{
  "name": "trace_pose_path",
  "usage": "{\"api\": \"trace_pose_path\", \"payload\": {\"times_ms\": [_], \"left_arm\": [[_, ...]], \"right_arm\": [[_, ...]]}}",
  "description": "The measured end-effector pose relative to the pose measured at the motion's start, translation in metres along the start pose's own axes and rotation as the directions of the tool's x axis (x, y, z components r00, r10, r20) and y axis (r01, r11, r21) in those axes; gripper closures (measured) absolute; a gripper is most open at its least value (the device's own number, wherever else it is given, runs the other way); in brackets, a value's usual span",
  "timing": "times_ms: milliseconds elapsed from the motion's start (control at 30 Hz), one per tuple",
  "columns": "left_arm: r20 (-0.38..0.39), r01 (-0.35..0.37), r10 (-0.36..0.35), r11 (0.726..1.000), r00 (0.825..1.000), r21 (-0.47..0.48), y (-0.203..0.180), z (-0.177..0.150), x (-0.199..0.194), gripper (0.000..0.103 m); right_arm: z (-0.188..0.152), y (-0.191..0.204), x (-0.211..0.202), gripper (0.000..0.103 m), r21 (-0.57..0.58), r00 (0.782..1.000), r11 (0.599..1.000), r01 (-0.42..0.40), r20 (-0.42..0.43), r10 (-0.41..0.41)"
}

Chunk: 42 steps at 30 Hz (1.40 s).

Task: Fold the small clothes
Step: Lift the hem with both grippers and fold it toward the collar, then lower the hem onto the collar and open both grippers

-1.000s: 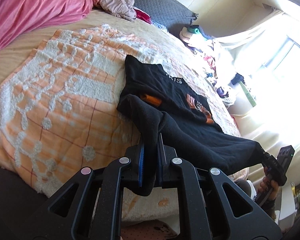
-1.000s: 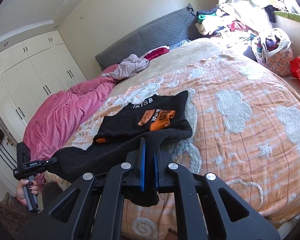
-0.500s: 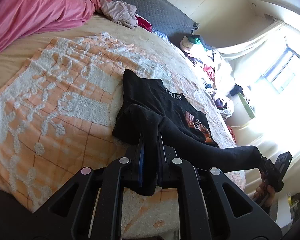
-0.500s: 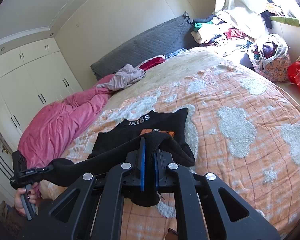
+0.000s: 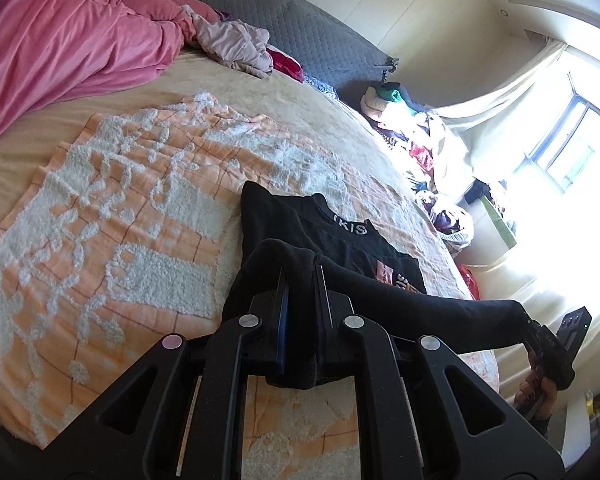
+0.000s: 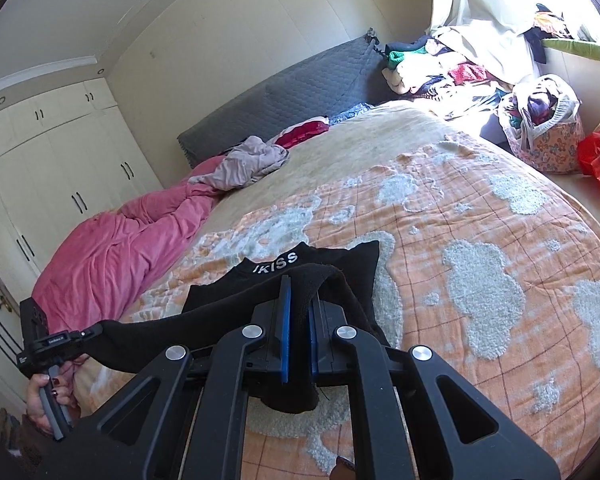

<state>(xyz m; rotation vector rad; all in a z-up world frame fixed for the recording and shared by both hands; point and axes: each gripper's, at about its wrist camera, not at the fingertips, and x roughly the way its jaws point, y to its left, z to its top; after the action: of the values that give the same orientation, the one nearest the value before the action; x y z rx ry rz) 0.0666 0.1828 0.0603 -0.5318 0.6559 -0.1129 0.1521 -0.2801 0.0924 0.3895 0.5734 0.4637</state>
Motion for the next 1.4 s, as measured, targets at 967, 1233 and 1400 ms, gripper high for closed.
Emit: {"api": "trace_pose_path", "payload": {"times_ms": [967, 1233, 1400], "left_arm": [[0.030, -0.121, 0.119, 0.988, 0.992, 0.095, -0.008, 0.086, 0.098, 0.099], [-0.007, -0.147, 0.148, 0.986, 0.989, 0.080, 0.013, 0.080, 0.133, 0.099], [-0.025, -0.160, 0.162, 0.985, 0.986, 0.069, 0.027, 0.069, 0.153, 0.099]], "right_arm": [[0.047, -0.024, 0.115, 0.097, -0.073, 0.986, 0.985, 0.157, -0.050, -0.161], [0.038, -0.040, 0.158, 0.097, -0.090, 0.971, 0.975, 0.202, -0.110, -0.212], [0.026, -0.050, 0.178, 0.097, -0.101, 0.960, 0.971, 0.217, -0.156, -0.231]]}}
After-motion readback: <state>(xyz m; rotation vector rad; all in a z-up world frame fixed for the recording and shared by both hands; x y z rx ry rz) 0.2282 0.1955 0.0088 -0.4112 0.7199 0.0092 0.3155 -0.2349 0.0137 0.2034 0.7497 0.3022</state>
